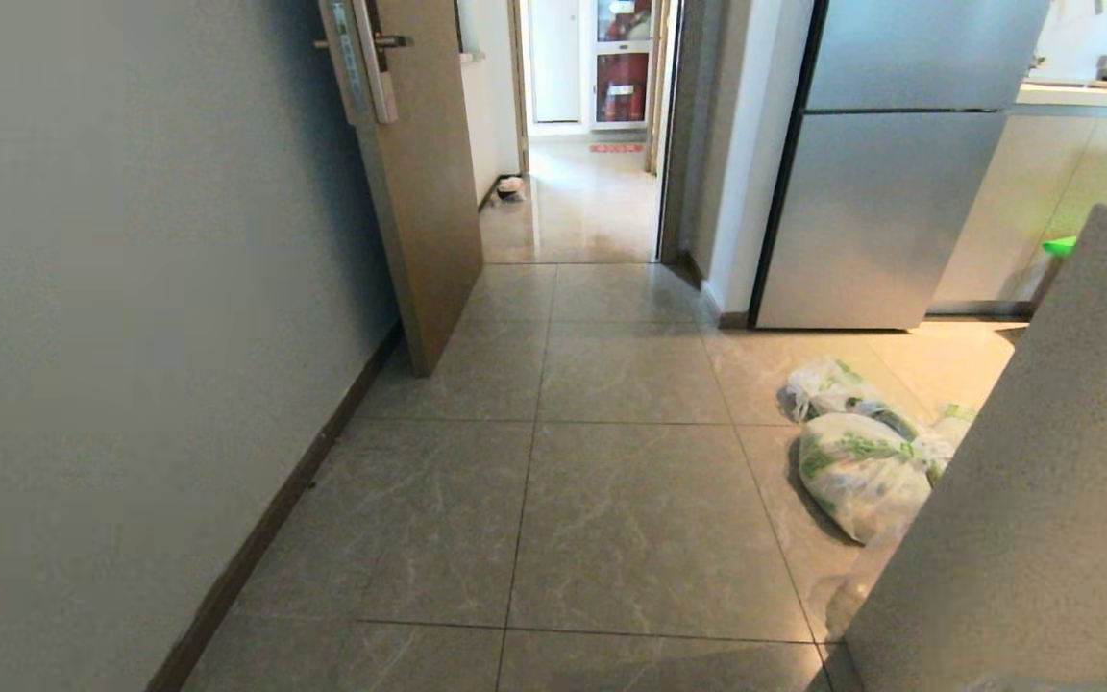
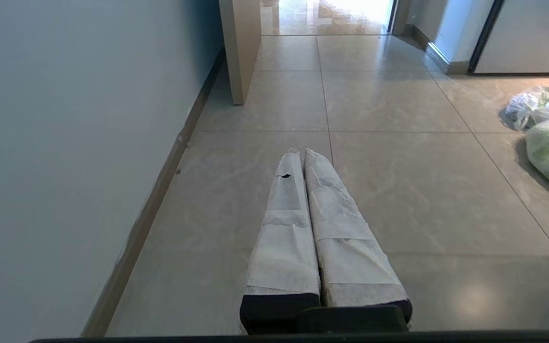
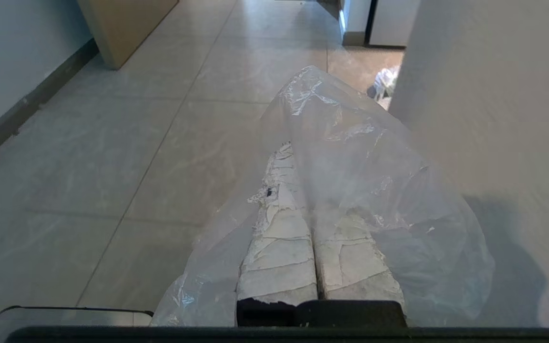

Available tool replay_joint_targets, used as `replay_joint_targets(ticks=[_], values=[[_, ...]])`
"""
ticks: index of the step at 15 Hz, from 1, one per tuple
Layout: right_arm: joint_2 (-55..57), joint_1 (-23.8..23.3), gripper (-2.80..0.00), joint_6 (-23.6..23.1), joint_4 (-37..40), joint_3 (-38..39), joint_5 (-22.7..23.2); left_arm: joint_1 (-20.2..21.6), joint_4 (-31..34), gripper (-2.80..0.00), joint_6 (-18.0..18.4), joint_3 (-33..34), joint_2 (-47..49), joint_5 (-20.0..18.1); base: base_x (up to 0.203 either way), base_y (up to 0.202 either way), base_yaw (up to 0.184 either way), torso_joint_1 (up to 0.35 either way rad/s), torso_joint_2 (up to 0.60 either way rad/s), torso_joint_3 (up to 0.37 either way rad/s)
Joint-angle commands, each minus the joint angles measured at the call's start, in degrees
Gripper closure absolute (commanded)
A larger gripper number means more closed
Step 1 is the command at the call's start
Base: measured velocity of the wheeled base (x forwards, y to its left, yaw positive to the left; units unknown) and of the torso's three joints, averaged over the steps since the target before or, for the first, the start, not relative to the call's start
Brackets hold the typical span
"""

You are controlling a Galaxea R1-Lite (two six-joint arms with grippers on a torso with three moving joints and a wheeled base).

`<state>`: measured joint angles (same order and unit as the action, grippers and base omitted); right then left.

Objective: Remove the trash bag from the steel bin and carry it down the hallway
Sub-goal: Put the trash bag at the door

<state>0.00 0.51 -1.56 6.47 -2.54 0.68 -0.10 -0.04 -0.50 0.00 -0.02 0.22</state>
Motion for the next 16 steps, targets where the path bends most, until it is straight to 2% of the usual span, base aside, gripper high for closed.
replay_joint_targets(ticks=[1, 16], values=[[0.09, 0.02, 0.0, -0.02, 0.03, -0.01, 0.02, 0.01, -0.05, 0.0, -0.03, 0.09, 0.02, 0.04, 0.193, 0.0, 0.0, 0.002, 0.01, 0.002], [0.09, 0.02, 0.0, -0.02, 0.03, -0.01, 0.02, 0.01, -0.05, 0.0, -0.03, 0.09, 0.02, 0.04, 0.191, 0.0, 0.001, 0.004, 0.0, 0.002]])
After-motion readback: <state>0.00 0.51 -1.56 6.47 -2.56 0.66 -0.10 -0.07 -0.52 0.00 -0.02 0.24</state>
